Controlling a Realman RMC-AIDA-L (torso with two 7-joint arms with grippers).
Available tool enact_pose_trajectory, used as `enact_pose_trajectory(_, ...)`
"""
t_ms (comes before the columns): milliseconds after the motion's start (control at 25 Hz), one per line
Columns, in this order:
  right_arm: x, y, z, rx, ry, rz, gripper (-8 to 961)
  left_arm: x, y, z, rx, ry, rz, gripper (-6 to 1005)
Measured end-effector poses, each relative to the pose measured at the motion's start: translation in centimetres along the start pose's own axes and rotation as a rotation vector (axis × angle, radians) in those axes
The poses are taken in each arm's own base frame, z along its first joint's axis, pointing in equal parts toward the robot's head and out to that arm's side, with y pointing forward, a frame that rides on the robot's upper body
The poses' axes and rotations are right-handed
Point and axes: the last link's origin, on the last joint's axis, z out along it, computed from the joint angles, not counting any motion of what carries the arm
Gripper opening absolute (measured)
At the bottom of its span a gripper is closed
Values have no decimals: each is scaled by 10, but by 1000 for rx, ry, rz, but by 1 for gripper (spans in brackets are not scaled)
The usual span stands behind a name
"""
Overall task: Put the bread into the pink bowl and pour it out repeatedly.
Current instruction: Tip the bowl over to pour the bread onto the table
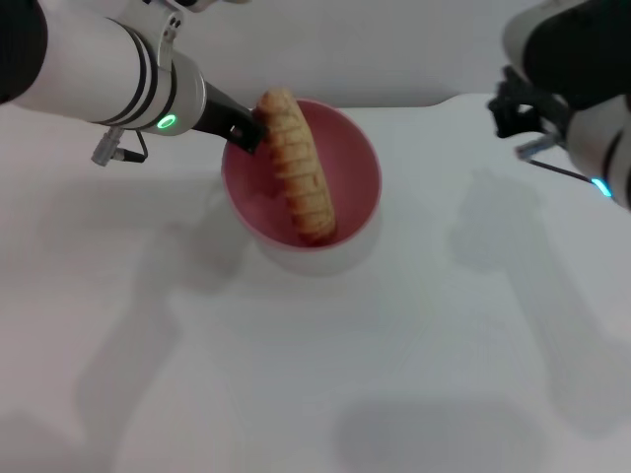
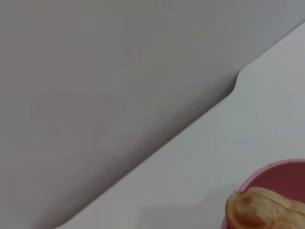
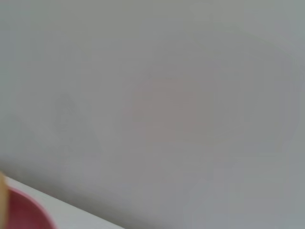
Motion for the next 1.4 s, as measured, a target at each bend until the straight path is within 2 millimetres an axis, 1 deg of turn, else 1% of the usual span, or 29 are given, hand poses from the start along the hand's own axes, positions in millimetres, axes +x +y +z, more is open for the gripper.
enact_pose_trajectory(120,9,-10,0,25,41,18,172,1,5,-2,2,37,19,42)
enact_pose_trajectory(160,16,-16,1,25,72,35,152,3,12,-5,5,96,49,42)
enact_pose_trajectory(200,16,-16,1,25,72,35,131,3,12,-5,5,96,49,42)
enact_pose_trajectory(320,25,-17,2,6,111,50,70,7,16,-9,24,172,98,42)
enact_pose_trajectory(360,27,-17,2,2,120,49,49,8,14,-9,59,199,161,42)
enact_pose_trajectory(400,28,-17,2,0,129,45,41,8,14,-9,59,199,161,42)
enact_pose_trajectory(520,32,-15,3,-4,145,32,16,6,13,-8,124,209,278,42)
enact_pose_trajectory(600,36,-13,4,-9,160,28,-1,4,17,-6,185,229,381,42)
enact_pose_trajectory(800,38,-13,5,-13,171,31,-1,3,22,-7,211,279,419,42)
enact_pose_trajectory(920,40,-13,6,-11,178,32,-1,1,29,-13,251,382,461,42)
enact_pose_trajectory(1120,43,-13,8,-9,187,33,-1,0,34,-20,293,475,500,42)
enact_pose_trajectory(1240,43,-13,9,-10,189,34,-2,1,34,-22,296,505,491,42)
enact_pose_trajectory(1400,43,-12,10,-12,189,31,-2,0,34,-19,292,491,490,42)
